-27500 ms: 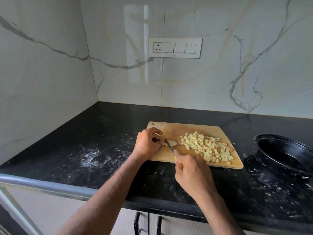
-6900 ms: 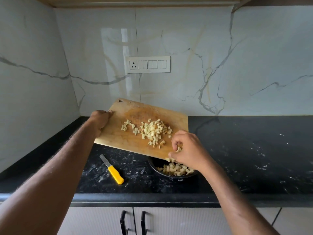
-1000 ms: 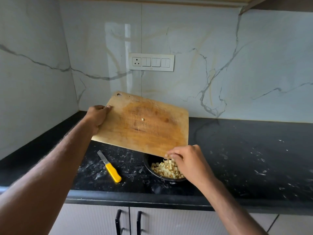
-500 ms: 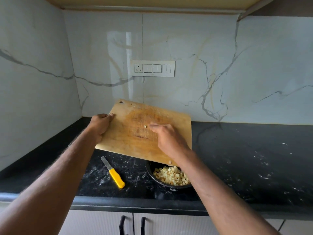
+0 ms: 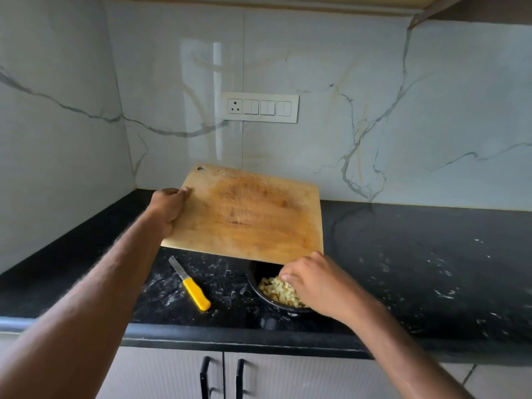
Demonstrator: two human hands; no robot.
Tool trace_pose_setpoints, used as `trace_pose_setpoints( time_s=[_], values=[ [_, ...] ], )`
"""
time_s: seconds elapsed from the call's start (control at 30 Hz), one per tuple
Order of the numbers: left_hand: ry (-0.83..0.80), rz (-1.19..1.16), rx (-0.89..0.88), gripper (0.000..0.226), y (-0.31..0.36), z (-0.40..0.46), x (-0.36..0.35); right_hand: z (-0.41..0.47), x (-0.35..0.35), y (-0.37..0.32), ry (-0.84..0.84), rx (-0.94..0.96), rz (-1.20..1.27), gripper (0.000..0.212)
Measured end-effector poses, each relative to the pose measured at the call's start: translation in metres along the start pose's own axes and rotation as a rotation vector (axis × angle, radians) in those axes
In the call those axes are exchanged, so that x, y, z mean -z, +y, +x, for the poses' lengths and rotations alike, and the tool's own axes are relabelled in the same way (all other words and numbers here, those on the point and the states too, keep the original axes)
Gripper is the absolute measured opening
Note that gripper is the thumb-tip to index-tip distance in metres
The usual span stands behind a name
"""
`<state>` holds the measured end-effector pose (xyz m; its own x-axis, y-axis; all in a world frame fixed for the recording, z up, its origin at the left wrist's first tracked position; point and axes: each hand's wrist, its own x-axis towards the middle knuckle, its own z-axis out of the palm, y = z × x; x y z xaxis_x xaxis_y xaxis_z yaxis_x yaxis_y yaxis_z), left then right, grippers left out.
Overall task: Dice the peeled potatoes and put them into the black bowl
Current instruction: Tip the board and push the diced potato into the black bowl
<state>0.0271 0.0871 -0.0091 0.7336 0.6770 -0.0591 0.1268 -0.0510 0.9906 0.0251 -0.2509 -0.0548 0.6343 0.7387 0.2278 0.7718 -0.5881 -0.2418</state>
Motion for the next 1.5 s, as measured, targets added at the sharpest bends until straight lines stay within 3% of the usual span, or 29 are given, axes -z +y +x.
trace_pose_setpoints(
  time_s=[0.1, 0.2, 0.27, 0.33, 0.4, 0.67, 0.73, 0.83, 0.9, 0.97, 1.1, 1.2, 1.27, 1.37, 1.5],
  values=[
    [0.005, -0.019, 0.024, 0.042, -0.005, 0.002, 0.000, -0.011, 0.008, 0.011, 0.300, -0.095, 0.135, 0.010],
    [0.042, -0.027, 0.042, 0.046, -0.012, 0.003, 0.010, -0.014, 0.013, 0.028, 0.576, -0.248, 0.164, 0.011],
    [0.061, -0.027, 0.052, 0.046, -0.016, 0.001, 0.018, -0.015, 0.011, 0.039, 0.544, -0.384, 0.085, 0.023],
    [0.087, -0.026, 0.070, 0.047, -0.020, 0.000, 0.029, -0.013, 0.006, 0.048, 0.367, -0.538, 0.040, 0.035],
    [0.106, -0.019, 0.089, 0.046, -0.024, 0.000, 0.041, -0.011, -0.001, 0.052, 0.253, -0.639, 0.100, 0.032],
    [0.127, 0.019, 0.131, 0.044, -0.030, 0.000, 0.059, -0.016, 0.000, 0.056, 0.373, -0.723, 0.079, 0.022],
    [0.114, 0.011, 0.148, 0.043, -0.031, 0.000, 0.054, -0.019, 0.000, 0.048, 0.513, -0.637, -0.040, 0.033],
    [0.091, 0.007, 0.160, 0.042, -0.028, -0.001, 0.039, -0.013, -0.001, 0.033, 0.716, -0.303, -0.069, 0.031],
    [0.073, 0.011, 0.170, 0.042, -0.023, -0.002, 0.027, -0.006, -0.001, 0.028, 0.605, -0.155, 0.086, 0.034],
    [0.060, 0.014, 0.190, 0.043, -0.020, -0.002, 0.019, -0.004, -0.002, 0.031, 0.515, -0.087, 0.044, 0.038],
    [0.095, 0.018, 0.215, 0.047, -0.019, 0.000, 0.017, -0.017, -0.001, 0.047, 0.525, -0.011, -0.145, 0.008],
    [0.121, 0.025, 0.219, 0.048, -0.022, 0.000, 0.019, -0.024, 0.000, 0.050, 0.552, -0.066, -0.164, 0.016],
    [0.126, 0.018, 0.238, 0.049, -0.026, 0.001, 0.019, -0.021, 0.000, 0.044, 0.612, 0.001, -0.117, 0.003],
    [0.110, 0.026, 0.248, 0.045, -0.025, -0.003, 0.012, 0.000, -0.002, 0.028, 0.529, 0.119, -0.115, 0.038],
    [0.082, 0.046, 0.252, 0.038, -0.018, -0.008, 0.007, 0.026, -0.008, 0.024, 0.478, 0.289, -0.335, 0.037]
  ],
)
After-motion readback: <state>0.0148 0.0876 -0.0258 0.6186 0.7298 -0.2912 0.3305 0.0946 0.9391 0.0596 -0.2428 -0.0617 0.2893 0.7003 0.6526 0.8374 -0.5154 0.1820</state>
